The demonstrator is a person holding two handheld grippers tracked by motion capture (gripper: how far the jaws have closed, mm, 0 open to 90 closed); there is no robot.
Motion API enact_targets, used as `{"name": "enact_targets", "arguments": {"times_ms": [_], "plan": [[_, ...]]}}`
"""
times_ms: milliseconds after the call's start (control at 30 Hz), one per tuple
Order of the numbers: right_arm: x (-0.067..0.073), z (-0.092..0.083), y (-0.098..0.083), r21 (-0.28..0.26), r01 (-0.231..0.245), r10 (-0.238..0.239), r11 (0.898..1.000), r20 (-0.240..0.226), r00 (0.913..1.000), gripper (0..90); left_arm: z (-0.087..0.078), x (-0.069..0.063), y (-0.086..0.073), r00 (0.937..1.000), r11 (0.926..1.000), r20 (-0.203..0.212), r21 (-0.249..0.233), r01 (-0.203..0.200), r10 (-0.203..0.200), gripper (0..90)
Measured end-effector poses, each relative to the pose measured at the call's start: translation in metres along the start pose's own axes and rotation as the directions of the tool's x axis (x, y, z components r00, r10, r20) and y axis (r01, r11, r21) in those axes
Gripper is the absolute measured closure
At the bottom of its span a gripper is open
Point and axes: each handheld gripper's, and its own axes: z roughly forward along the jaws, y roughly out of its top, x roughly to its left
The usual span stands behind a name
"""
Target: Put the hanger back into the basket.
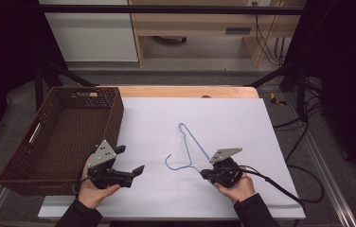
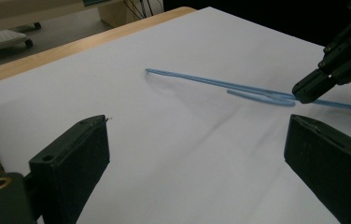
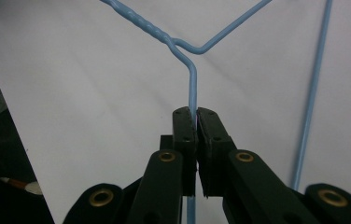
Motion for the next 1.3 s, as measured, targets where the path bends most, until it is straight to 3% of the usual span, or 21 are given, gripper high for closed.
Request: {"name": "enact_targets", "arguments": {"times_ms": [267,567,867,1300], "plan": [[-0.005,-0.009,0.000,-0.037,-0.022,0.022,0.999,-0.006,0.9997,87.6,0.018,-0.014,-0.005,0.9988,0.9994,0.048,0.031,-0.013,0.011,7.0],[-0.008,-0.012,0.000,-0.055,-0.039,0.038,0.998,-0.017,0.9991,87.6,0.041,-0.034,-0.004,0.9928,0.9987,0.118,0.046,-0.023,0.017,10.7],[-0.008,-0.012,-0.001,-0.059,-0.038,0.037,0.998,-0.022,0.9991,87.6,0.062,-0.043,0.004,0.9843,0.9996,0.176,0.028,0.006,-0.011,18.9],[-0.008,-0.012,-0.001,-0.061,-0.043,0.042,0.997,-0.022,0.9989,87.6,0.098,-0.060,0.012,0.9752,0.9988,0.221,0.047,-0.014,0.004,33.1]]}}
